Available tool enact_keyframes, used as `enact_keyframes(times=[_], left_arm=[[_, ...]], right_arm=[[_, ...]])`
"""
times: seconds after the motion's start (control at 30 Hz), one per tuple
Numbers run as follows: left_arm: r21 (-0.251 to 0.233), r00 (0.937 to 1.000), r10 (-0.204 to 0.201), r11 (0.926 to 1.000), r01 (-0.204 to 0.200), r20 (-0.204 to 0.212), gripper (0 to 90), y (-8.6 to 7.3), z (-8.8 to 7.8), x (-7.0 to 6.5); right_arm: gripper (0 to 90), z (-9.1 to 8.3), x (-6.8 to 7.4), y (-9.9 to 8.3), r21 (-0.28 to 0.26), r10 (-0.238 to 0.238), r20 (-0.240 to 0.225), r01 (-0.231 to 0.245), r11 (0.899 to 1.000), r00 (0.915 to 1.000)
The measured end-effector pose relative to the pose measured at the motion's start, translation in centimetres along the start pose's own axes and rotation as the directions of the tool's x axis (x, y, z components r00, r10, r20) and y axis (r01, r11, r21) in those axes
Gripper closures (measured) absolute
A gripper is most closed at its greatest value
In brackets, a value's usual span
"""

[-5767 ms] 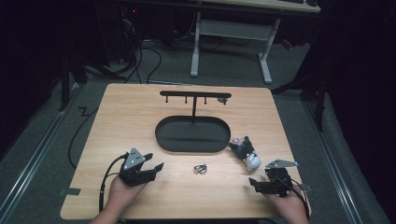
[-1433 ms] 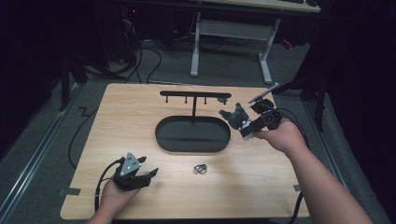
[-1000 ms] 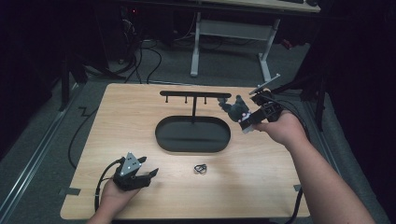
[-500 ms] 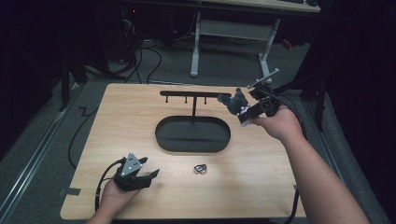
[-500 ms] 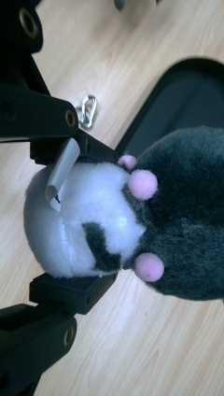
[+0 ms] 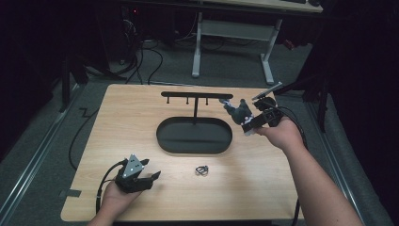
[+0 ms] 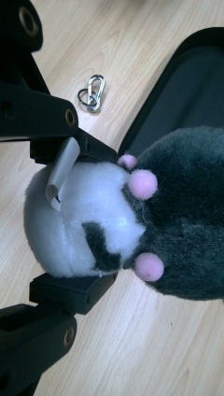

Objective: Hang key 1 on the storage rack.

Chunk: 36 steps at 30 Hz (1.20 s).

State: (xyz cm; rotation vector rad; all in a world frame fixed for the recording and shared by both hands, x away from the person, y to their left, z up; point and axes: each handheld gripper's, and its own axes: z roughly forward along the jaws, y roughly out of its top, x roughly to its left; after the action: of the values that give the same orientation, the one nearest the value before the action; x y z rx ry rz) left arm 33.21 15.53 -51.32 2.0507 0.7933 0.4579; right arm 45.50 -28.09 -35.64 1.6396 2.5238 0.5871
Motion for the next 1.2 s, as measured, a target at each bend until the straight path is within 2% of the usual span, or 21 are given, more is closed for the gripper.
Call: enact_keyframes(times=[0.3, 0.53, 0.8, 0.97, 1.03, 1.07, 1.13, 1.2], left_arm=[[0.004, 1.0, 0.002, 1.0, -0.002, 0.003, 35.4, 0.0, 0.0, -0.1], [0.001, 1.0, 0.001, 1.0, -0.001, 0.005, 35.4, -0.1, 0.0, -0.1], [0.014, 0.9999, -0.002, 0.9999, 0.002, 0.011, 35.7, 0.0, 0.1, -0.1], [0.004, 0.9999, -0.01, 0.9999, 0.01, 0.008, 38.0, 0.1, -0.1, -0.1], [0.001, 0.9998, -0.011, 0.9999, 0.011, 0.016, 39.8, 0.2, -0.1, -0.2], [0.003, 0.9998, -0.01, 0.9999, 0.01, 0.016, 40.1, 0.2, -0.1, -0.3], [0.01, 0.9998, -0.012, 0.9999, 0.012, 0.013, 40.3, 0.2, 0.0, -0.4], [0.014, 0.9998, -0.014, 0.9998, 0.014, 0.016, 40.3, 0.1, 0.0, -0.4]], right_arm=[[47.5, 1.9, 0.3, -0.6, -0.001, 0.005, -0.023, -0.005, 1.0, 0.9997], [46.6, 4.5, 0.3, -0.5, -0.049, 0.025, -0.054, -0.027, 0.998, 0.9982], [38.1, 6.7, 0.3, 0.1, -0.064, 0.009, -0.038, -0.011, 0.998, 0.9992], [38.1, 6.0, 0.6, -0.2, -0.099, 0.001, -0.041, -0.005, 0.995, 0.9992], [44.6, 5.2, 0.9, -0.6, -0.11, -0.017, -0.038, 0.013, 0.994, 0.9991], [50.5, 4.7, 1.2, -1.1, -0.122, -0.042, -0.026, 0.039, 0.992, 0.9988], [56.5, 4.1, 1.7, -2.2, -0.172, -0.081, -0.022, 0.076, 0.982, 0.9965], [59.1, 4.0, 1.9, -3.2, -0.192, -0.1, 0.001, 0.098, 0.977, 0.995]])
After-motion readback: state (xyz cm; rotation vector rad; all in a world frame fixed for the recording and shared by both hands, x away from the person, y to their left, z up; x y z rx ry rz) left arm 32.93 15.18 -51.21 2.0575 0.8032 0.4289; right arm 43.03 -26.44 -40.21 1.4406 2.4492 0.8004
